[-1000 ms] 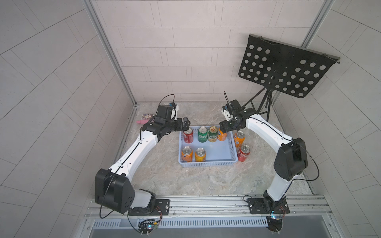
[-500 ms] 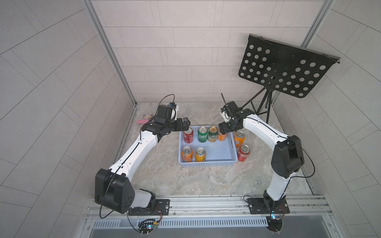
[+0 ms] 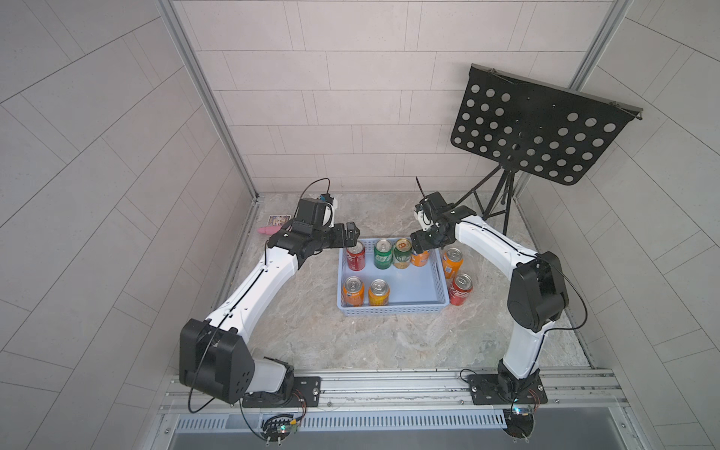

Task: Take out the drinks from the basket
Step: Pick up the drink from the basket.

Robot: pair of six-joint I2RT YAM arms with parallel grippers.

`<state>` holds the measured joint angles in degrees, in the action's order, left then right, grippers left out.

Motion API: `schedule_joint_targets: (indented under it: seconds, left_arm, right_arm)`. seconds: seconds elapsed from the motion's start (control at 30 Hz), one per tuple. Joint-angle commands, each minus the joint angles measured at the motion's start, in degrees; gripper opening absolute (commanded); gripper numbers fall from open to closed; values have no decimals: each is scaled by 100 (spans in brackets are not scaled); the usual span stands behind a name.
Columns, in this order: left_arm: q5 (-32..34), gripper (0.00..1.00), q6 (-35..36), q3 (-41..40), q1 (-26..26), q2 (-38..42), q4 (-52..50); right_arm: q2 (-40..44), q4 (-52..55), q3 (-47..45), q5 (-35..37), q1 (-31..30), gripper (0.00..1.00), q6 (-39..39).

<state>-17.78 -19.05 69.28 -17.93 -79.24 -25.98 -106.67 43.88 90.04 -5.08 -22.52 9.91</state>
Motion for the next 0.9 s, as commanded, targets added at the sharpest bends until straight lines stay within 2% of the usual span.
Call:
schedule_joint_targets:
  seconds: [0.0,0.27,0.53,0.63,0.87]
  left_arm:
    - [7,100,59,-27,-39,152,64]
    - [14,100,55,-26,-36,120,69]
    - [16,100,59,-26,-39,93,58]
    - [6,100,57,-28,-35,80,66]
    - [-5,100,59,-14,-33,80,60]
  right_arm:
    - [-154,-2,101,60,-39,81,20]
    - [-299,-178,78,38,-39,81,19]
    - [-372,-192,35,34,-37,74,28]
    - [-363,-220,-8,30,-41,66,42]
    - [-205,92,71,119,-40,37,234]
